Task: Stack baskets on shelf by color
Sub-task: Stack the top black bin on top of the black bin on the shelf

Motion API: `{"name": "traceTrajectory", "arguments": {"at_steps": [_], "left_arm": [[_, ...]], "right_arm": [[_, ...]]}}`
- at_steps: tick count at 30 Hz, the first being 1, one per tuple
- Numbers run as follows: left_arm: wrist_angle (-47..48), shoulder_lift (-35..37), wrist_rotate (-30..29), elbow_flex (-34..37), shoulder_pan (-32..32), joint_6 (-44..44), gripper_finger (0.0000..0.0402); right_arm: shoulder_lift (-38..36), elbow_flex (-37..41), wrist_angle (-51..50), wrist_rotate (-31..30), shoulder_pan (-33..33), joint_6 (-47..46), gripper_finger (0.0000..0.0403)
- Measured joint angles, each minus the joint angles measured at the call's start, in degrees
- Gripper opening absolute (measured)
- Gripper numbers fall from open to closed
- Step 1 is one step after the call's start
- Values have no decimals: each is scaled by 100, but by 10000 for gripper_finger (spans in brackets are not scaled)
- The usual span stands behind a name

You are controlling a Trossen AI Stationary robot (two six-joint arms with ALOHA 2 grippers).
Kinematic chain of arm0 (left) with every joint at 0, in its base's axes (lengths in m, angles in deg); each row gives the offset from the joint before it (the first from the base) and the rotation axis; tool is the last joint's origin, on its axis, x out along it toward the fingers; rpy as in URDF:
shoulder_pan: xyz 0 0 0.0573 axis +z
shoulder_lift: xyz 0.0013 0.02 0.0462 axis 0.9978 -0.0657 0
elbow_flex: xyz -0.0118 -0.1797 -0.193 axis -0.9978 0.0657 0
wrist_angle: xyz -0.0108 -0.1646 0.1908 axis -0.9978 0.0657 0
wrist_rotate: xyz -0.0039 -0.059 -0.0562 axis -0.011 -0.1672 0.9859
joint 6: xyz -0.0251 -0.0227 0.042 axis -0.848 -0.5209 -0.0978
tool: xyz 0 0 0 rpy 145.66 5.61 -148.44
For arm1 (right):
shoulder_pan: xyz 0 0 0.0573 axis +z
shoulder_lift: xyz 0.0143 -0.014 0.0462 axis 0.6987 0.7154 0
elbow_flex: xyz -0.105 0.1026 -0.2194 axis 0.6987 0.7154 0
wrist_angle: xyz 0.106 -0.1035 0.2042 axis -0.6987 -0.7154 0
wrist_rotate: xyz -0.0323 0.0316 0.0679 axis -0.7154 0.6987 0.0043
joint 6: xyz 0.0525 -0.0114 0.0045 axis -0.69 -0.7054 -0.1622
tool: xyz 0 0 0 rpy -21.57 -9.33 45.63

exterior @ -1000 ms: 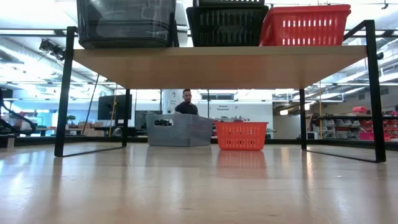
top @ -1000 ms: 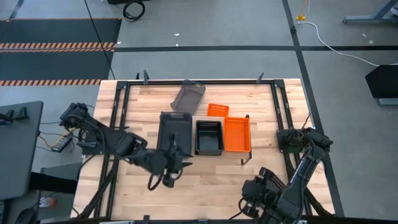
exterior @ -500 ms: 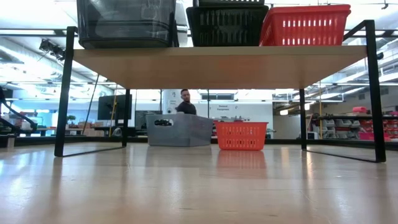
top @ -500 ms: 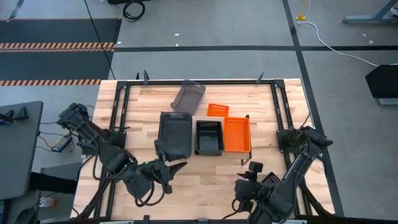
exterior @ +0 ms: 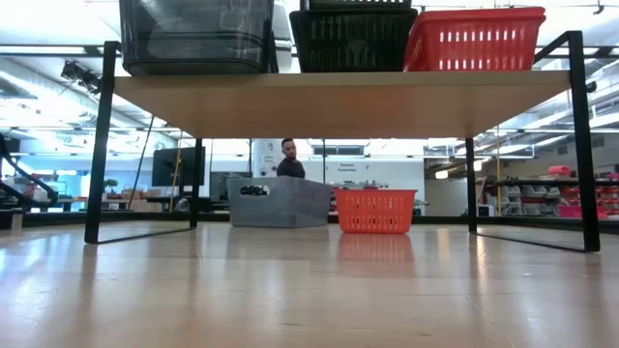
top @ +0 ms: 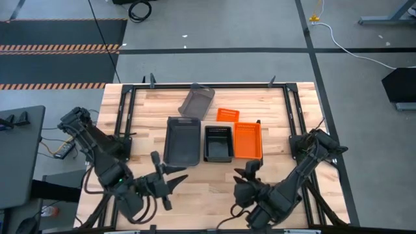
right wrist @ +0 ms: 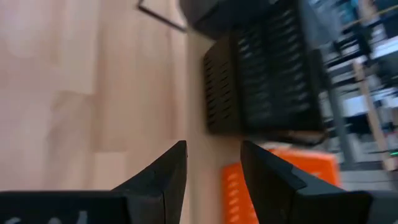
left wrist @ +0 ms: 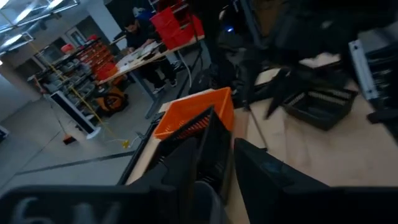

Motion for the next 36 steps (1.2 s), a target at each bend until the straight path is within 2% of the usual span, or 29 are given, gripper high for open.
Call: {"name": "traceTrajectory", "arguments": {"at_steps": [4, 16, 25, 27, 32, 36], "left_arm": [[-87, 0, -24, 0, -134, -115, 116], [-204, 0, -24, 0, -157, -500, 116], [-202, -2, -24, 0, -155, -511, 116], [-202, 0, -22, 0, -155, -511, 116], [-195, -2, -21, 0, -155, -513, 116], [-190, -2, -21, 0, -155, -449, 116]], "right_arm": [[0, 0, 117, -211, -220, 398, 158], [2, 0, 127, -41, -832, 659, 158], [0, -232, 84, 327, -526, 785, 158], [0, -372, 84, 138, -421, 821, 158], [0, -506, -124, -765, -343, 940, 158], [0, -505, -304, -858, -610, 952, 158]]}}
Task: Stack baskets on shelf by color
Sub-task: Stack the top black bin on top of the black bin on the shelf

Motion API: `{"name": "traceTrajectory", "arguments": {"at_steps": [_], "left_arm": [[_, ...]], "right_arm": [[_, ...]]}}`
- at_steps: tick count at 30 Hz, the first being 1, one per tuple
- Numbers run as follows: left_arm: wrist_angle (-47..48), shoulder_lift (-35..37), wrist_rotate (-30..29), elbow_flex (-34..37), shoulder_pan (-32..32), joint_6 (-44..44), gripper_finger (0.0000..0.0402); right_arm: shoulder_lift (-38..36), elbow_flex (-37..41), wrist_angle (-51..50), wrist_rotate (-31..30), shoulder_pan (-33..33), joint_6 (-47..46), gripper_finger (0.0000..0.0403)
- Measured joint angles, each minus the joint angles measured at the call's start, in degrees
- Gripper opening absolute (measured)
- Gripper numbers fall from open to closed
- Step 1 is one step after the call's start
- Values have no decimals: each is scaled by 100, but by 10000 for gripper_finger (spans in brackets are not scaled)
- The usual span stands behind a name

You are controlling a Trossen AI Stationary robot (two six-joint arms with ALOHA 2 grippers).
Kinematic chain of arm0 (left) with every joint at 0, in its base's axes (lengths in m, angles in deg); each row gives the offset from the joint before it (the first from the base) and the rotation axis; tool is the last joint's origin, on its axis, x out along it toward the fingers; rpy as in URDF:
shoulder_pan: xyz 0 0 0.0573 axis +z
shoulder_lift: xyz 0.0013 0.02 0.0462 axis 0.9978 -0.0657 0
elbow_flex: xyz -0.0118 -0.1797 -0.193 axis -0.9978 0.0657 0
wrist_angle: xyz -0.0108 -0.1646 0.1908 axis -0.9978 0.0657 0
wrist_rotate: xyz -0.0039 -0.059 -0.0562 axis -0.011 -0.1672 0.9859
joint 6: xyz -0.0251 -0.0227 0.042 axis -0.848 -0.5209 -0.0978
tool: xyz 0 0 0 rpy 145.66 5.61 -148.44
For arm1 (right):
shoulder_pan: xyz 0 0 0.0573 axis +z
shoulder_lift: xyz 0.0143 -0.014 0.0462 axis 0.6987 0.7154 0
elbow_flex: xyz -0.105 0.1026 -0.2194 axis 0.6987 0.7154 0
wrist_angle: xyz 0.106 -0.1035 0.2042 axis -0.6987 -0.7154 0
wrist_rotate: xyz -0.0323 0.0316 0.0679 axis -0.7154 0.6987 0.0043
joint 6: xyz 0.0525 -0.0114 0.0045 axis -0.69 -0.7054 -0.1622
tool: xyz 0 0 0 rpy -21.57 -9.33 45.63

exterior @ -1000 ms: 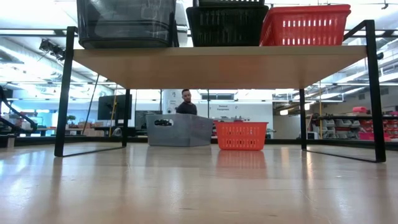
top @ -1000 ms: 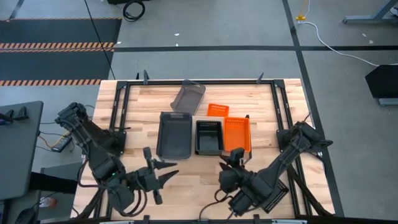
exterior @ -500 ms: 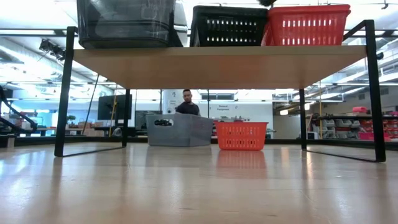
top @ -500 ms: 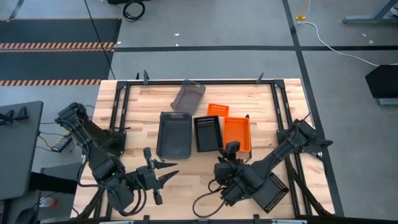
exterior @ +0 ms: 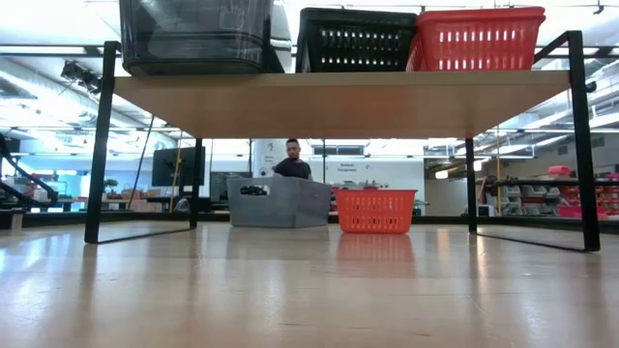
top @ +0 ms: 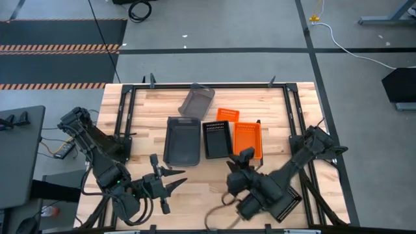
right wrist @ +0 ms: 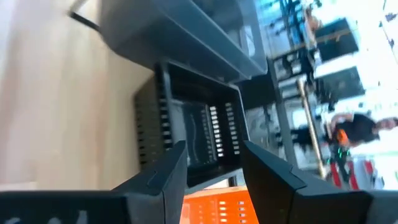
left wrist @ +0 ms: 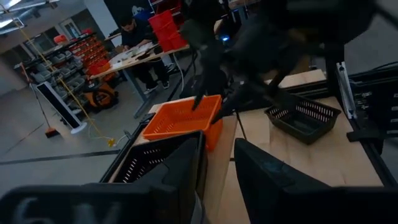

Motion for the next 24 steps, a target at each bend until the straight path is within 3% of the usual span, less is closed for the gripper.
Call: {"name": "traceTrajectory", "arguments": {"at_steps": [9, 17, 24], "left_arm": [[45, -4, 0, 0, 0, 288, 116], [46, -4, 0, 0, 0, 290, 116], [45, -4, 0, 0, 0, 292, 116]], "right_arm": [[0, 0, 79, 683, -739, 22, 158], [-2, 1, 203, 2001, -1033, -21, 158], [0, 2, 634, 2008, -918, 349, 158]]}}
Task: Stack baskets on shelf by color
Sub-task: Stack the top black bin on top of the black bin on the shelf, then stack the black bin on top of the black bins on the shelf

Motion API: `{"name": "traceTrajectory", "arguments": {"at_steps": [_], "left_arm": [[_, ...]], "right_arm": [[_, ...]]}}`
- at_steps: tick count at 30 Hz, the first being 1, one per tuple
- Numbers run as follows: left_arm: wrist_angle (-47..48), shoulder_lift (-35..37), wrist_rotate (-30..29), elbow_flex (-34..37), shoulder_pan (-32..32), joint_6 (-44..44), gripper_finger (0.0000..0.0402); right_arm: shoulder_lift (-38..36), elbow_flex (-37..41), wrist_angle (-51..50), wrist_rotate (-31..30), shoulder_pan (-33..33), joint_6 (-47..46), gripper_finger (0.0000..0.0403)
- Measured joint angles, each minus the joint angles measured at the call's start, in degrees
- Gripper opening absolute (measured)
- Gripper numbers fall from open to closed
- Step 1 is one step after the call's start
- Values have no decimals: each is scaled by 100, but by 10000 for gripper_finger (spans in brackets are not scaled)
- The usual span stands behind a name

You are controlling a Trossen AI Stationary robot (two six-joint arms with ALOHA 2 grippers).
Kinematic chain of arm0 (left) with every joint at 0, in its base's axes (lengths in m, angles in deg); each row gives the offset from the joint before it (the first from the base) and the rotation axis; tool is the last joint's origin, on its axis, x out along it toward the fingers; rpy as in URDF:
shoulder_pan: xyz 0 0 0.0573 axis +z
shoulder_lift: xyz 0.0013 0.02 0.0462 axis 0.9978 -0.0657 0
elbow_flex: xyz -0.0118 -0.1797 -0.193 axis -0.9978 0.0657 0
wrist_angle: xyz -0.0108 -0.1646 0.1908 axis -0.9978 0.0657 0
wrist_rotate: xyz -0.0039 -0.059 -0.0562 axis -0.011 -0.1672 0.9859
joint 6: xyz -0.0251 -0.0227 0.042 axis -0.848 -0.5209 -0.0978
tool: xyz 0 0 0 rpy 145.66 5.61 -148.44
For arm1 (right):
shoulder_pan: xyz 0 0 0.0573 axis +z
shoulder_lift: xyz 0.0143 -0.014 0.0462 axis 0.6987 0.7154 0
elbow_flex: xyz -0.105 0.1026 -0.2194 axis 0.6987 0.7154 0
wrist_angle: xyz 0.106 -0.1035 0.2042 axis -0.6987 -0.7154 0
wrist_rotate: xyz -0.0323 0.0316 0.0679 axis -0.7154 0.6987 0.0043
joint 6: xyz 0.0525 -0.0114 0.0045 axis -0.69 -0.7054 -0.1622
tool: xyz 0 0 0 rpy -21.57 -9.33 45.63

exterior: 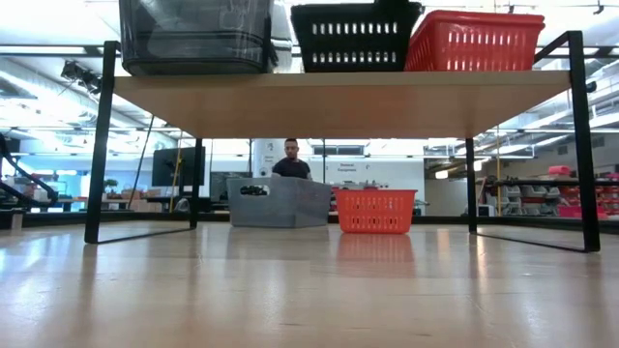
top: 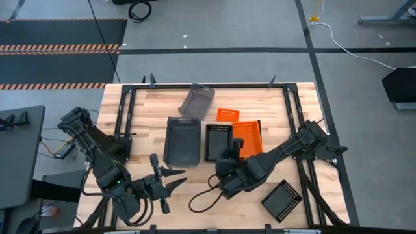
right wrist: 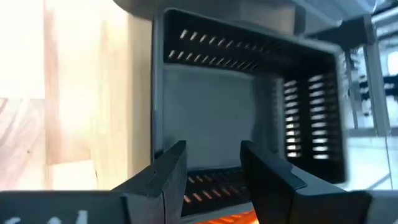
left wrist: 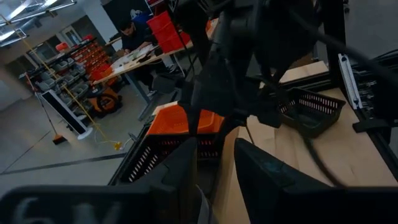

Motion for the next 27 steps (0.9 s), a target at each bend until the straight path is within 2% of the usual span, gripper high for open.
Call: {"name": "traceTrajectory", "arguments": {"at_steps": [5, 15, 21, 24, 27], "left_arm": [[0, 0, 0, 0, 0, 2, 116], [-2, 0, 0, 0, 0, 2, 116], [-3, 0, 0, 0, 0, 2, 116], [-2, 0, 0, 0, 0, 2, 116], [-2, 0, 0, 0, 0, 3, 116]], "right_arm": [[0, 0, 204, -214, 43, 296, 158], [0, 0, 199, -732, 49, 315, 158], [0, -21, 254, -742, 100, 401, 158], [0, -329, 18, -590, 245, 210, 158], [-4, -877, -358, 113, 448, -432, 158]]}}
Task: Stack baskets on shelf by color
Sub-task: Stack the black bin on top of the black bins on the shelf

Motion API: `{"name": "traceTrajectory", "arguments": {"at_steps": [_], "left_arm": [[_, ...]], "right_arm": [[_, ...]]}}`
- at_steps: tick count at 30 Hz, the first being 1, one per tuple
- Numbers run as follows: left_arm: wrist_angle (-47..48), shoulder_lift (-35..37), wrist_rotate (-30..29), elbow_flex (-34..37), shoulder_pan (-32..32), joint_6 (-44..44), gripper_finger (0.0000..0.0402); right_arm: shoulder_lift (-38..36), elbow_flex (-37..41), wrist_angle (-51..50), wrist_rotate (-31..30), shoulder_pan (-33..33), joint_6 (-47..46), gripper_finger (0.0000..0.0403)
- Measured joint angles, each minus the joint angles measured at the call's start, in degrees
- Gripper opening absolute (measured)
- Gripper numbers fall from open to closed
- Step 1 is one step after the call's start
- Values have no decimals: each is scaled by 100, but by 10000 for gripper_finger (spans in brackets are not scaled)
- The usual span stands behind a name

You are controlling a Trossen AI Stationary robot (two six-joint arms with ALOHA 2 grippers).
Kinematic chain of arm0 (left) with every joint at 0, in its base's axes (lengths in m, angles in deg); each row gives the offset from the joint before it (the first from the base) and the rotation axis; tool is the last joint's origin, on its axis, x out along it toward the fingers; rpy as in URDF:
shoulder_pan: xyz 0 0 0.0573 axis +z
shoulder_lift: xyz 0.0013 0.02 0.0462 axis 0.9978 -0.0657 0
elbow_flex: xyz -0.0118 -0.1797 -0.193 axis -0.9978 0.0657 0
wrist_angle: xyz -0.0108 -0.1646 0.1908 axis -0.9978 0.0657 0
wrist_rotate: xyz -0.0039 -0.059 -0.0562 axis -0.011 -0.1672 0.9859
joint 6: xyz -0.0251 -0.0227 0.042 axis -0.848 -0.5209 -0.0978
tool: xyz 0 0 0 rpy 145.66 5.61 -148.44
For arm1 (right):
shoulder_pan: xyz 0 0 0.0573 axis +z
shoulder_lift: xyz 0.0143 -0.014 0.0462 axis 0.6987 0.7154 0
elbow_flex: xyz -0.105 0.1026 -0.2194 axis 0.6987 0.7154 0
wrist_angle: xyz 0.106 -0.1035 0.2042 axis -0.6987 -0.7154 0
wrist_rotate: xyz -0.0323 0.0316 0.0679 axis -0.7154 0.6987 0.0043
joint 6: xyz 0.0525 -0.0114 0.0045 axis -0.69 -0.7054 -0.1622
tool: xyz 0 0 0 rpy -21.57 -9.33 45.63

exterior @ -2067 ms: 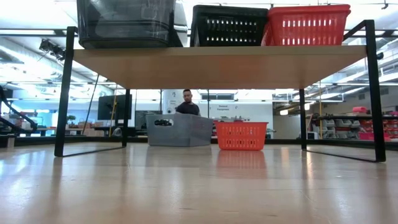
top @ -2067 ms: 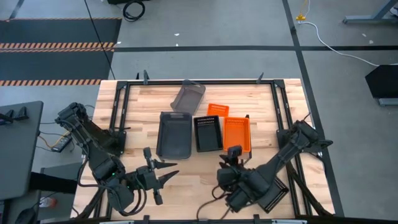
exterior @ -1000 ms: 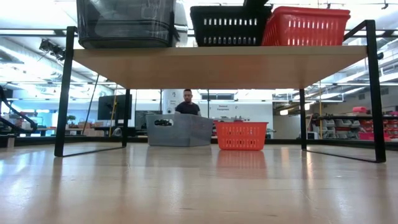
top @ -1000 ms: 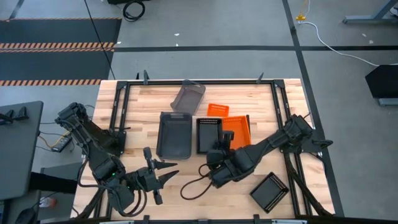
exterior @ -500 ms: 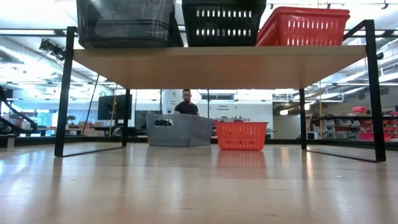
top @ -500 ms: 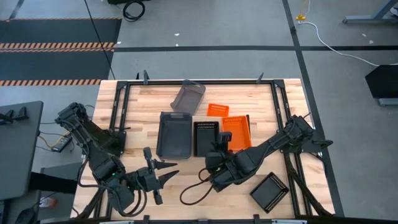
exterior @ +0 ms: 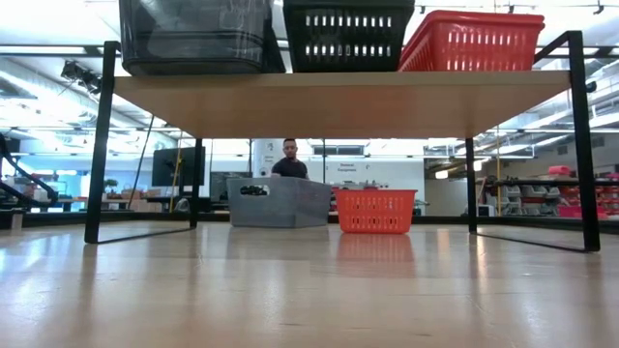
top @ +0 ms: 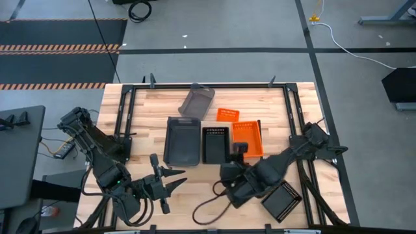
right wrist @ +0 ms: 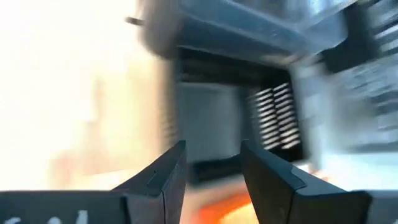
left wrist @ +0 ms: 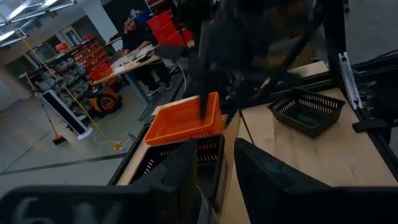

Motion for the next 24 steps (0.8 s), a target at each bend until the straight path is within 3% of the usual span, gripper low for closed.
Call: {"name": "traceTrajectory", "arguments": {"at_steps": [3, 7, 19, 24], "left_arm": [[0, 0, 0, 0, 0, 11, 116], [2, 0, 2, 0, 0, 146, 116], [291, 0, 4, 0, -2, 613, 116], [606, 0, 6, 0, 39, 657, 116]], "right_arm": [[-20, -477, -267, 1047, 230, -1193, 158], [-28, -510, -661, 1833, 644, -2791, 158], [7, 1208, -188, 3838, 1684, -6528, 158], [9, 1656, 642, 3961, 1930, -7477, 158]]}}
